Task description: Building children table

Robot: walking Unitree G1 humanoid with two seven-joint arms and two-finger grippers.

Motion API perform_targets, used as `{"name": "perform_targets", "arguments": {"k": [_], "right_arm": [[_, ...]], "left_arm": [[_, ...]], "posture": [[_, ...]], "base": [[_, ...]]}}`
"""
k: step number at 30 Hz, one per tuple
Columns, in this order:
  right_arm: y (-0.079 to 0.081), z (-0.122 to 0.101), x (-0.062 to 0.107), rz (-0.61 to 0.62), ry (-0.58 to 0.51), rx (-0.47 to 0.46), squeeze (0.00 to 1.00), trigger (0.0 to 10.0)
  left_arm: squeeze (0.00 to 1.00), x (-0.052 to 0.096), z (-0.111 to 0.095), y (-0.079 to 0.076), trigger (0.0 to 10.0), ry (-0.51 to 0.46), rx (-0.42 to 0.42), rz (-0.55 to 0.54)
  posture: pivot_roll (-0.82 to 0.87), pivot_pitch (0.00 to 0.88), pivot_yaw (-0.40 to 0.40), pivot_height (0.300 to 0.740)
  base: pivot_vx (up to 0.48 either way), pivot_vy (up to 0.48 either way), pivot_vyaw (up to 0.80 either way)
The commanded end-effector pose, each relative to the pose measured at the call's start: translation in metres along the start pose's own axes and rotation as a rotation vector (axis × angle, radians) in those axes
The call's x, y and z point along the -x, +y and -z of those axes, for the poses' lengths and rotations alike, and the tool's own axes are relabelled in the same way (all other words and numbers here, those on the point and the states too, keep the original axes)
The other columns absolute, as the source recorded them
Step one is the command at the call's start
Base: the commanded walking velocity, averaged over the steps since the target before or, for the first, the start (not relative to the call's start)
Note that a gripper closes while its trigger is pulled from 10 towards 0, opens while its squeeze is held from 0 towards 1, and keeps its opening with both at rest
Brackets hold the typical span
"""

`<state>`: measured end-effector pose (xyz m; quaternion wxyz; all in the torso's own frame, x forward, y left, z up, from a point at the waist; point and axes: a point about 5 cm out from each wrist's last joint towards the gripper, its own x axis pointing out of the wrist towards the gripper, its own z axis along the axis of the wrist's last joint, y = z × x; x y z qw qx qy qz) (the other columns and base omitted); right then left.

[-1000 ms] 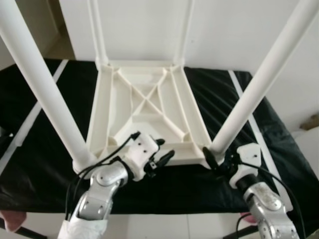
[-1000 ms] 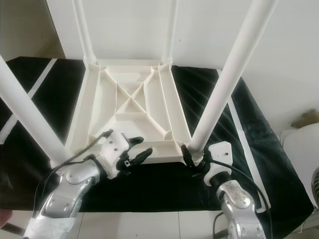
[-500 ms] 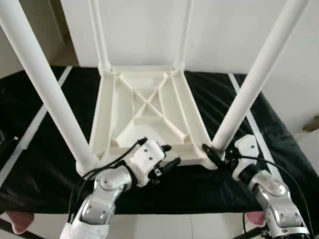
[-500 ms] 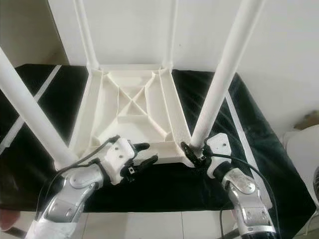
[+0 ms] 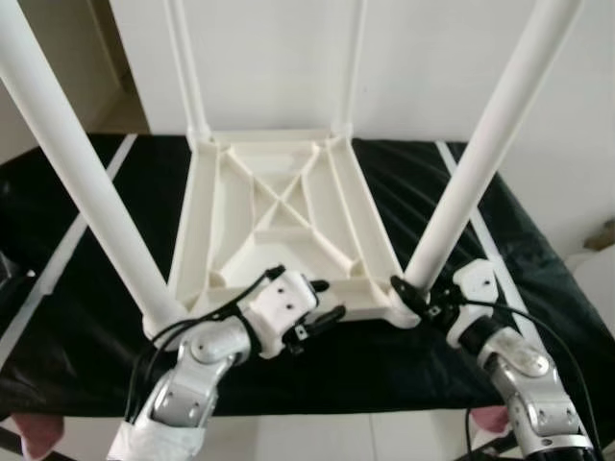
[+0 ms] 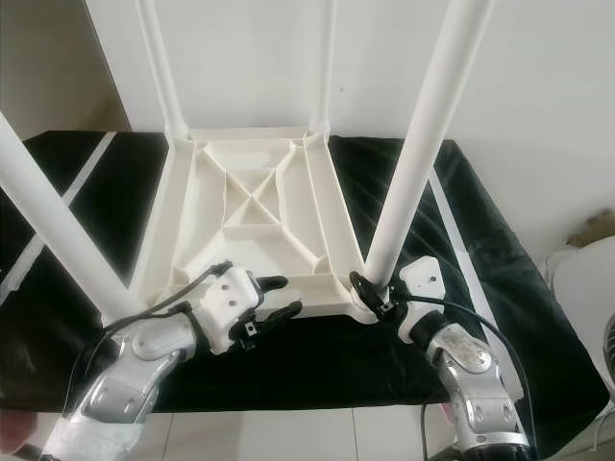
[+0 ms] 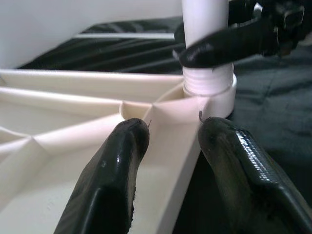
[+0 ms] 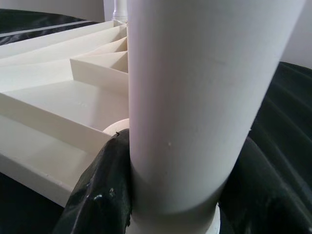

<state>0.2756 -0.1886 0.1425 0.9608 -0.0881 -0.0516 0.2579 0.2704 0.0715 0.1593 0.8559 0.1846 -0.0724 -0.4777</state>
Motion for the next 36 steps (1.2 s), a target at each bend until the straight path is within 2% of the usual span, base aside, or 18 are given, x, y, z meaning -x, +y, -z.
{"name": "perform_targets", "arguments": {"k": [1, 6, 9, 11, 15, 21, 27, 35, 36], "right_arm": [[0.004, 0.003, 0.001, -0.002, 0.016, 0.000, 0.00, 10.0], [0.007, -0.002, 0.005, 0.168, -0.015, -0.034, 0.00, 10.0], [0.012, -0.004, 0.006, 0.235, -0.027, -0.057, 0.00, 10.0], [0.012, -0.004, 0.006, 0.235, -0.027, -0.057, 0.00, 10.0], [0.027, -0.001, 0.004, 0.466, -0.022, -0.123, 0.00, 10.0], [0.044, 0.001, -0.003, 0.660, -0.028, -0.239, 0.00, 10.0], [0.054, 0.000, -0.007, 0.712, -0.021, -0.312, 0.00, 10.0], [0.054, 0.000, -0.005, 0.712, -0.011, -0.293, 0.00, 10.0], [0.054, 0.000, -0.004, 0.705, -0.018, -0.288, 1.00, 10.0]], "left_arm": [[0.00, -0.001, 0.002, -0.001, 10.0, 0.007, -0.008, 0.011], [0.00, -0.002, 0.002, -0.001, 10.0, 0.000, 0.009, 0.001], [0.00, -0.002, 0.002, -0.001, 10.0, -0.004, 0.012, 0.002], [0.00, -0.002, 0.002, -0.001, 10.0, -0.004, 0.012, 0.002], [0.00, -0.007, 0.001, 0.008, 10.0, -0.013, 0.022, -0.026], [0.00, -0.008, -0.001, 0.015, 10.0, -0.013, 0.015, -0.047], [0.00, -0.001, -0.002, 0.016, 10.0, -0.012, 0.019, -0.065], [0.00, 0.002, 0.001, 0.016, 10.0, -0.001, 0.023, -0.069], [0.00, 0.002, 0.001, 0.016, 10.0, 0.000, 0.023, -0.070]], "posture": [[-0.18, 0.066, 0.018, 0.740], [-0.19, 0.078, 0.028, 0.740], [-0.20, 0.087, 0.031, 0.740], [-0.20, 0.087, 0.031, 0.740], [-0.20, 0.083, 0.034, 0.740], [-0.17, 0.083, 0.030, 0.740], [-0.15, 0.091, 0.023, 0.740], [-0.14, 0.092, 0.017, 0.740], [-0.14, 0.092, 0.016, 0.740]], "base": [[0.000, 0.000, 0.00], [0.000, 0.000, 0.00], [0.000, 0.000, 0.00], [0.000, 0.000, 0.00], [0.000, 0.000, 0.00], [0.000, 0.000, 0.00], [0.000, 0.000, 0.00], [0.000, 0.000, 0.00], [0.000, 0.000, 0.00]]}}
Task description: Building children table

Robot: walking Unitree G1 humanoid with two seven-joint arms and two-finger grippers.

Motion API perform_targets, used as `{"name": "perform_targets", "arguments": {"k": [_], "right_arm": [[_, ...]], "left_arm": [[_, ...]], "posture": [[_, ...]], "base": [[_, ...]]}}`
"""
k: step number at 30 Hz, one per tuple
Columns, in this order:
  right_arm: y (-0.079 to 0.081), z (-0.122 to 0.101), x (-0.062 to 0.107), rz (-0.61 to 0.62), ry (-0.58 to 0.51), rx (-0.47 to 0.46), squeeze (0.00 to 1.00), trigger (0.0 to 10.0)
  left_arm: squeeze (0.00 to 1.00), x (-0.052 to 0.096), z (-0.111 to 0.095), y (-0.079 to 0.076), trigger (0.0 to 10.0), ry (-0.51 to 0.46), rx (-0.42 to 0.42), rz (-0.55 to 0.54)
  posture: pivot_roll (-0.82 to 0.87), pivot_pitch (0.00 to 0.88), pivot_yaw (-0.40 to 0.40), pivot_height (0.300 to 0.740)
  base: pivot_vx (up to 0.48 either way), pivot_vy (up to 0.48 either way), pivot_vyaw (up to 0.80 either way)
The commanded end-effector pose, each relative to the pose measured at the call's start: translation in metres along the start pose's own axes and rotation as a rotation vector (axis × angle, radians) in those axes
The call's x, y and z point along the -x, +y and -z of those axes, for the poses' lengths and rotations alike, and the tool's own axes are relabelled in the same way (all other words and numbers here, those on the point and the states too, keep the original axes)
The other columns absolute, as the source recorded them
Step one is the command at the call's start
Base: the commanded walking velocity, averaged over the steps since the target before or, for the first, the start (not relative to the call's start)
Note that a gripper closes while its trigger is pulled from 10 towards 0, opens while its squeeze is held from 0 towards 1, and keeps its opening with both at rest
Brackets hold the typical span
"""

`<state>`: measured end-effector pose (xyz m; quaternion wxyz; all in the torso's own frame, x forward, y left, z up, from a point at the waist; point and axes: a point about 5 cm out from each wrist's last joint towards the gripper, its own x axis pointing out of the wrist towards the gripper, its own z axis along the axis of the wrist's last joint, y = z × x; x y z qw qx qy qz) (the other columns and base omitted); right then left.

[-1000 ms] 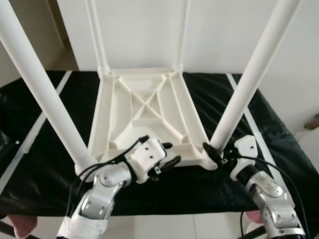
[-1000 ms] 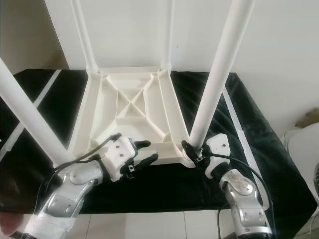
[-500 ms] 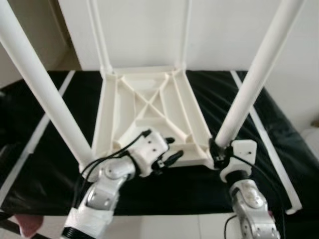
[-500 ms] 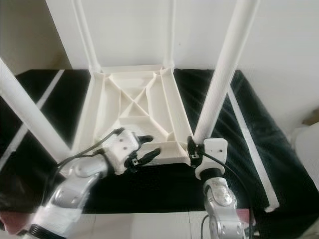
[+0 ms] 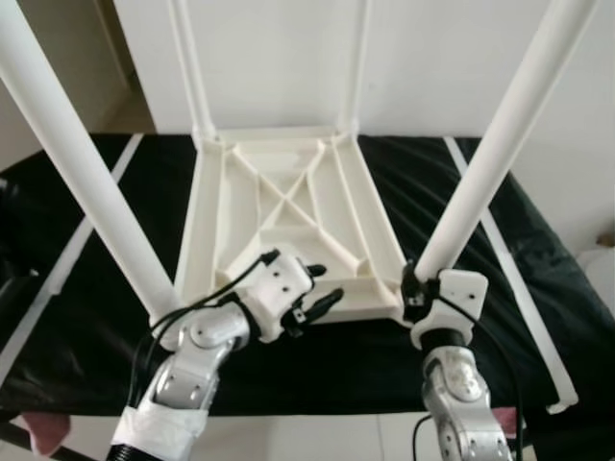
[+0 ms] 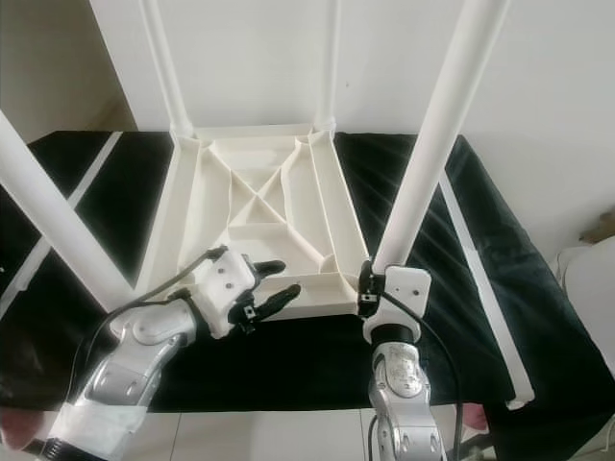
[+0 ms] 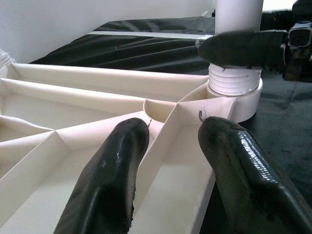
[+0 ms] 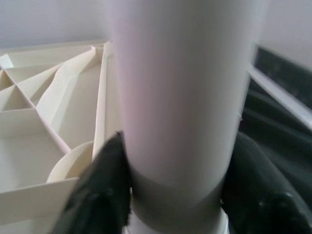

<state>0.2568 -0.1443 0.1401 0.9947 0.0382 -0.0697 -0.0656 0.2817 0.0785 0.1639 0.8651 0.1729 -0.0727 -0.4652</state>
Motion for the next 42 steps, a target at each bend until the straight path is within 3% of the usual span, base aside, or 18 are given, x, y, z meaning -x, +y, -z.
{"name": "perform_targets", "arguments": {"k": [1, 8, 13, 14, 21, 25, 28, 31, 32, 34, 35, 37, 38, 42], "right_arm": [[0.002, 0.007, 0.005, 0.042, 0.041, -0.065, 1.00, 10.0], [-0.007, -0.001, 0.005, -0.035, -0.001, -0.028, 1.00, 10.0], [-0.016, -0.003, 0.006, -0.161, 0.009, -0.001, 1.00, 10.0], [-0.018, -0.003, 0.006, -0.209, 0.016, 0.005, 0.00, 10.0], [-0.033, -0.003, 0.002, -0.470, 0.043, 0.097, 0.00, 10.0], [-0.038, -0.004, -0.003, -0.542, 0.054, 0.133, 0.00, 10.0], [-0.041, -0.006, -0.019, -0.624, 0.063, 0.196, 0.00, 10.0], [-0.041, -0.011, -0.033, -0.654, 0.059, 0.188, 0.00, 10.0], [-0.039, -0.011, -0.035, -0.677, 0.064, 0.188, 0.00, 9.4], [-0.037, -0.009, -0.037, -0.712, 0.074, 0.197, 0.00, 5.7], [-0.036, -0.007, -0.038, -0.718, 0.080, 0.205, 0.00, 2.0], [-0.037, -0.007, -0.039, -0.722, 0.082, 0.209, 0.00, 2.0], [-0.036, -0.006, -0.039, -0.737, 0.092, 0.208, 0.00, 0.0], [-0.038, 0.001, -0.034, -0.805, 0.132, 0.199, 0.00, 0.0]], "left_arm": [[0.00, 0.002, 0.000, 0.002, 10.0, 0.006, 0.001, -0.038], [0.00, 0.002, 0.000, 0.001, 10.0, 0.006, 0.001, -0.037], [0.00, 0.001, -0.001, -0.003, 10.0, 0.000, 0.005, -0.030], [0.00, 0.001, 0.000, -0.003, 10.0, 0.001, 0.007, -0.031], [0.00, 0.000, 0.000, -0.002, 10.0, 0.001, 0.006, -0.026], [0.00, -0.001, 0.000, -0.002, 10.0, -0.002, 0.005, -0.023], [0.00, -0.004, -0.003, -0.004, 10.0, -0.008, 0.005, -0.005], [0.00, -0.007, -0.003, -0.007, 10.0, -0.005, -0.004, 0.018], [0.00, -0.008, -0.003, -0.008, 10.0, -0.004, -0.010, 0.021], [0.00, -0.009, -0.003, -0.008, 10.0, -0.006, -0.009, 0.023], [0.00, -0.010, -0.004, -0.009, 10.0, -0.008, -0.008, 0.023], [0.00, -0.010, -0.004, -0.009, 10.0, -0.008, -0.008, 0.023], [0.00, -0.010, -0.004, -0.009, 10.0, -0.009, -0.008, 0.022], [0.00, -0.007, -0.004, -0.009, 10.0, -0.007, -0.003, 0.009]], "posture": [[-0.14, 0.092, 0.016, 0.740], [-0.14, 0.087, 0.008, 0.740], [-0.15, 0.080, 0.002, 0.740], [-0.15, 0.080, 0.000, 0.740], [-0.16, 0.072, 0.000, 0.740], [-0.16, 0.066, 0.006, 0.740], [-0.16, 0.063, 0.015, 0.740], [-0.16, 0.060, 0.013, 0.740], [-0.15, 0.061, 0.011, 0.740], [-0.15, 0.061, 0.010, 0.740], [-0.15, 0.061, 0.008, 0.740], [-0.15, 0.061, 0.008, 0.740], [-0.14, 0.063, 0.004, 0.740], [-0.14, 0.067, -0.004, 0.740]], "base": [[0.000, 0.000, 0.00], [0.000, 0.000, 0.00], [0.000, 0.000, 0.00], [0.000, 0.000, 0.00], [0.000, 0.000, 0.00], [0.000, 0.000, 0.00], [0.000, 0.000, 0.00], [0.000, 0.000, 0.00], [0.000, 0.000, 0.00], [0.000, 0.000, 0.00], [0.000, 0.000, 0.00], [0.000, 0.000, 0.00], [0.000, 0.000, 0.00], [0.000, 0.000, 0.00]]}}
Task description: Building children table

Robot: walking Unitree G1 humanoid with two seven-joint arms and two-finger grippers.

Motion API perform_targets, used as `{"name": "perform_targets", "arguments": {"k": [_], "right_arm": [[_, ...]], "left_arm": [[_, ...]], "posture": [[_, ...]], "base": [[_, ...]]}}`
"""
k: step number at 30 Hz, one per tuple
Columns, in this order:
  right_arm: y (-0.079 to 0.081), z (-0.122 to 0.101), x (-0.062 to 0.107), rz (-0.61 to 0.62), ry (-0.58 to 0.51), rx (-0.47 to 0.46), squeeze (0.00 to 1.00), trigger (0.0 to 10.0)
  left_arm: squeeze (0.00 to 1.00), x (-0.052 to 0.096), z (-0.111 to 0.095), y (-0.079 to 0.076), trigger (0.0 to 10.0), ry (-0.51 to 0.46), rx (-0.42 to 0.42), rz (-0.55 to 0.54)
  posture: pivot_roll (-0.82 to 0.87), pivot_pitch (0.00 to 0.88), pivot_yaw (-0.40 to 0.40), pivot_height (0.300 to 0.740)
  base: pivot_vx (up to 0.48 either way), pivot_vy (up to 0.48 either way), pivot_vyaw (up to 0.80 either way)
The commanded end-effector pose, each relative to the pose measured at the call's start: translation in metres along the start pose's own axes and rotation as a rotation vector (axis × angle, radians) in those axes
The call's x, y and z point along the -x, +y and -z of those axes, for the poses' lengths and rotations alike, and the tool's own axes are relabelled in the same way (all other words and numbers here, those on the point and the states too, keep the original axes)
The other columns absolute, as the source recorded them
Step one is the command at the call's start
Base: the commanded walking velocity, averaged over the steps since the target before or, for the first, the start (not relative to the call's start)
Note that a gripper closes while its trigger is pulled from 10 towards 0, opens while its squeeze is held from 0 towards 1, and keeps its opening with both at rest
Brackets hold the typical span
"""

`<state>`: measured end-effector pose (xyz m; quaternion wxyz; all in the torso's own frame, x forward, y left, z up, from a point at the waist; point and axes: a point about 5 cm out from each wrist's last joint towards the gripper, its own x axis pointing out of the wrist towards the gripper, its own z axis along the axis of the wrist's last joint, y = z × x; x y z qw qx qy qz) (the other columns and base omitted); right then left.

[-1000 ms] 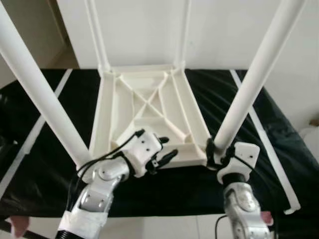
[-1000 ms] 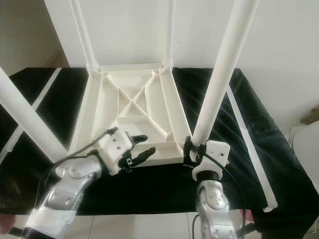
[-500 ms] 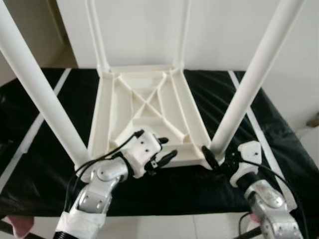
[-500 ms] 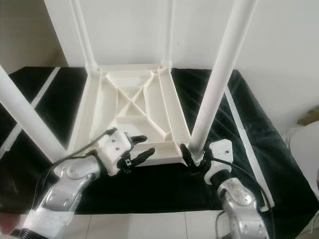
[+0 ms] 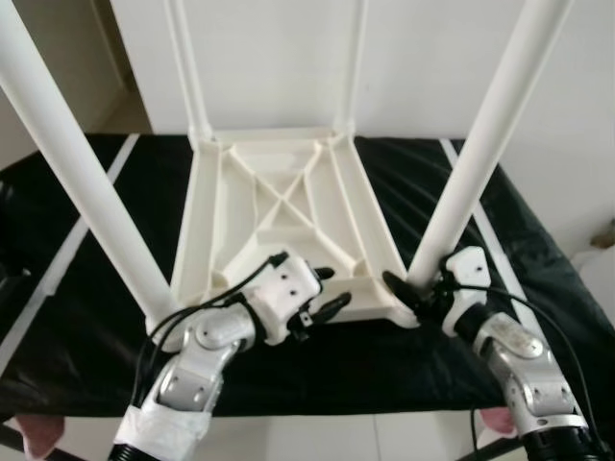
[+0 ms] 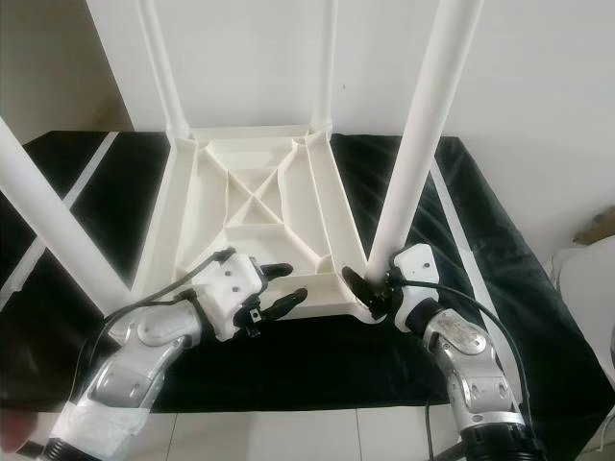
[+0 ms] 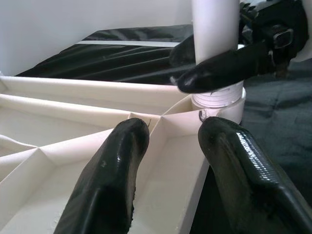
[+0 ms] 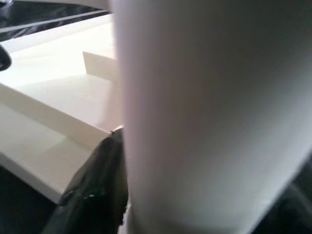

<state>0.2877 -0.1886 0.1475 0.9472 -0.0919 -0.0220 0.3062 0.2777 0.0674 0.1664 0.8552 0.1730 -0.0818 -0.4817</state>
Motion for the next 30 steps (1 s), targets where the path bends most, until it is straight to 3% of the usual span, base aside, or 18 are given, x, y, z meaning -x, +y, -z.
{"name": "perform_targets", "arguments": {"k": [1, 8, 9, 12, 21, 25, 27, 30], "right_arm": [[0.005, 0.006, 0.000, -0.040, 0.018, -0.023, 0.00, 0.0], [0.005, 0.010, 0.004, -0.032, 0.019, -0.060, 0.00, 0.0], [0.009, 0.008, 0.005, -0.001, 0.020, -0.086, 0.00, 10.0], [0.012, 0.007, 0.007, 0.027, 0.023, -0.097, 0.00, 10.0], [0.023, 0.013, 0.012, 0.298, 0.044, -0.066, 0.00, 10.0], [0.031, 0.016, 0.017, 0.549, 0.061, -0.097, 0.00, 10.0], [0.031, 0.016, 0.017, 0.568, 0.064, -0.103, 0.00, 10.0], [0.035, 0.020, 0.017, 0.696, 0.089, -0.130, 0.00, 10.0]], "left_arm": [[0.00, 0.000, 0.002, -0.001, 10.0, 0.015, 0.006, -0.026], [0.00, 0.000, 0.003, -0.003, 10.0, 0.015, 0.010, -0.026], [0.00, 0.000, 0.003, -0.003, 10.0, 0.015, 0.011, -0.025], [0.00, 0.001, 0.003, -0.003, 10.0, 0.015, 0.011, -0.026], [0.00, -0.002, 0.005, -0.007, 10.0, 0.013, 0.019, -0.027], [0.00, -0.003, 0.004, -0.006, 10.0, 0.009, 0.025, -0.030], [0.00, -0.003, 0.004, -0.006, 10.0, 0.009, 0.025, -0.030], [0.00, -0.002, 0.004, -0.006, 10.0, 0.009, 0.024, -0.034]], "posture": [[-0.14, 0.067, -0.004, 0.740], [-0.14, 0.074, -0.004, 0.740], [-0.15, 0.077, -0.007, 0.740], [-0.15, 0.079, -0.011, 0.740], [-0.16, 0.081, -0.018, 0.740], [-0.16, 0.083, -0.024, 0.740], [-0.16, 0.083, -0.024, 0.740], [-0.15, 0.084, -0.029, 0.740]], "base": [[0.000, 0.000, 0.00], [0.000, 0.000, 0.00], [0.000, 0.000, 0.00], [0.000, 0.000, 0.00], [0.000, 0.000, 0.00], [0.000, 0.000, 0.00], [0.000, 0.000, 0.00], [0.000, 0.000, 0.00]]}}
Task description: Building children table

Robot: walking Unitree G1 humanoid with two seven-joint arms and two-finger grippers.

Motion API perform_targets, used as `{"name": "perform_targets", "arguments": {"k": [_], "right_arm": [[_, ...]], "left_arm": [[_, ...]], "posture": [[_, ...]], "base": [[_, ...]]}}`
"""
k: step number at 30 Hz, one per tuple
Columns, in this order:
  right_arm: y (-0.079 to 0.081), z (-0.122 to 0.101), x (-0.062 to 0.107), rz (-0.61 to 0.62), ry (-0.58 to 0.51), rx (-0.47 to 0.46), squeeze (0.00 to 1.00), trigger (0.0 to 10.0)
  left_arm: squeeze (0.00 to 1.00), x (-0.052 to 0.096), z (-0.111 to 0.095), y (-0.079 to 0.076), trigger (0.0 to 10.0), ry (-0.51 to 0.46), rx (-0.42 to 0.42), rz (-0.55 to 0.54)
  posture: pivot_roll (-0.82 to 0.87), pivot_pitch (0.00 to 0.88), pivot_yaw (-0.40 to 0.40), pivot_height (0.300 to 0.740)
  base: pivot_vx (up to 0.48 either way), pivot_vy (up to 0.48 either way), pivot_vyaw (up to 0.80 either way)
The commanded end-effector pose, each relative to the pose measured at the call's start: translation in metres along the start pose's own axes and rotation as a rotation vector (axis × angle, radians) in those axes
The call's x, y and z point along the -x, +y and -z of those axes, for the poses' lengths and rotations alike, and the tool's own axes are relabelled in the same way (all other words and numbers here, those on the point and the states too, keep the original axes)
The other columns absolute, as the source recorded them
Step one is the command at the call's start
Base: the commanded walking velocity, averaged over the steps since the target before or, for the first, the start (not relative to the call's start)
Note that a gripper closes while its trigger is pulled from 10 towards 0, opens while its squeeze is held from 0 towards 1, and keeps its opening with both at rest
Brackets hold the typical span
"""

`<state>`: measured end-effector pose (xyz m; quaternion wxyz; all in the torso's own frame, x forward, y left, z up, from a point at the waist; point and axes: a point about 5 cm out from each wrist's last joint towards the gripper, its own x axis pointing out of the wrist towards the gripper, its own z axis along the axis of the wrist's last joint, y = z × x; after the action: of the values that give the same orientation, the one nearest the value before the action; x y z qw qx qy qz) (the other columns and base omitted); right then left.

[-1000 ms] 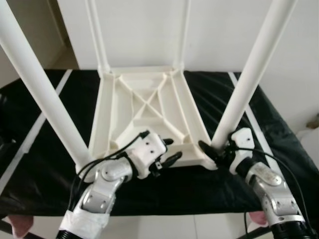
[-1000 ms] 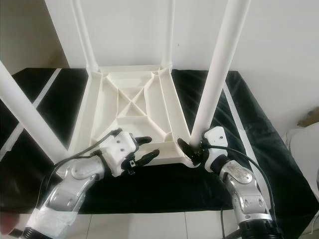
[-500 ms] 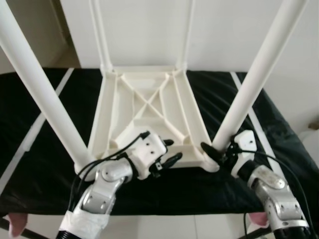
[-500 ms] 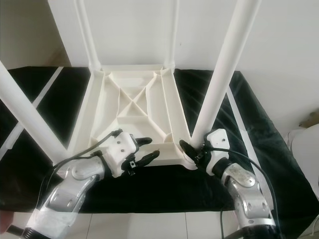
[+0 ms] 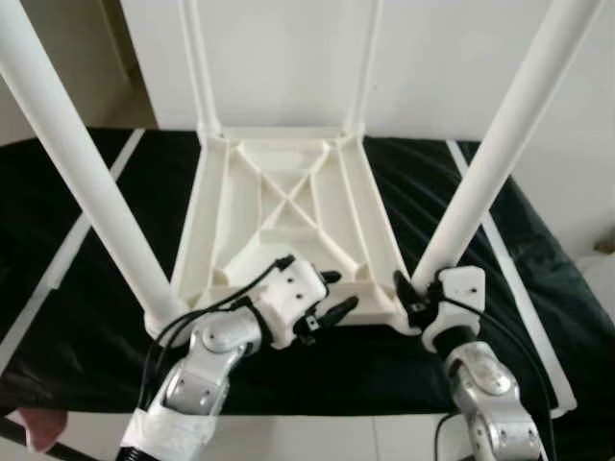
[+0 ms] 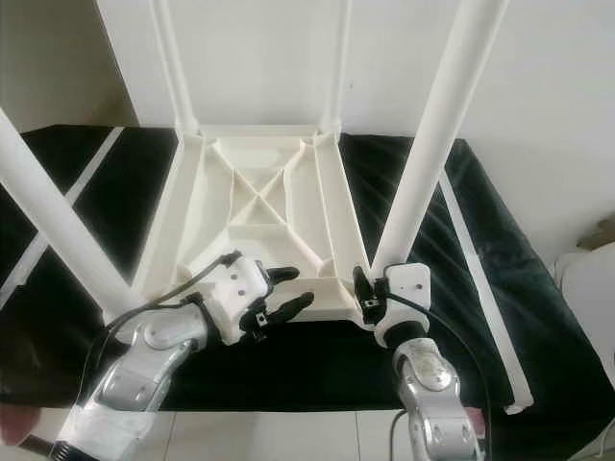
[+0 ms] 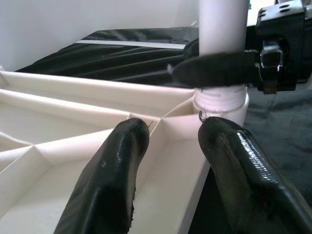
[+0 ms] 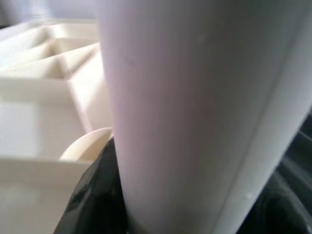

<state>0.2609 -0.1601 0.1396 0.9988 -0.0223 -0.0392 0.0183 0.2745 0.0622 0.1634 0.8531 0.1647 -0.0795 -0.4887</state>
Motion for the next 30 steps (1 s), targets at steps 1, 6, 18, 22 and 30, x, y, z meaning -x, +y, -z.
{"name": "perform_targets", "arguments": {"k": [1, 6, 18, 22, 30], "right_arm": [[-0.013, 0.018, 0.007, 0.110, 0.099, 0.021, 0.00, 10.0], [0.005, 0.014, 0.001, 0.233, 0.086, -0.074, 0.00, 10.0], [0.017, 0.010, 0.000, 0.186, 0.073, -0.104, 1.00, 10.0], [0.021, 0.004, -0.001, 0.138, 0.038, -0.110, 1.00, 10.0], [-0.002, -0.005, 0.004, -0.118, -0.005, -0.057, 0.00, 10.0]], "left_arm": [[0.00, 0.001, 0.004, 0.000, 10.0, 0.016, 0.007, -0.047], [0.00, 0.002, 0.003, 0.000, 10.0, 0.015, 0.010, -0.059], [0.00, 0.004, 0.003, 0.002, 10.0, 0.022, 0.006, -0.065], [0.00, 0.004, 0.003, 0.002, 10.0, 0.022, 0.007, -0.065], [0.00, 0.006, 0.004, -0.001, 10.0, 0.014, 0.026, -0.072]], "posture": [[-0.15, 0.084, -0.029, 0.740], [-0.14, 0.085, -0.025, 0.740], [-0.13, 0.083, -0.020, 0.740], [-0.14, 0.086, -0.019, 0.740], [-0.15, 0.094, -0.015, 0.740]], "base": [[0.000, 0.000, 0.00], [0.000, 0.000, 0.00], [0.000, 0.000, 0.00], [0.000, 0.000, 0.00], [0.000, 0.000, 0.00]]}}
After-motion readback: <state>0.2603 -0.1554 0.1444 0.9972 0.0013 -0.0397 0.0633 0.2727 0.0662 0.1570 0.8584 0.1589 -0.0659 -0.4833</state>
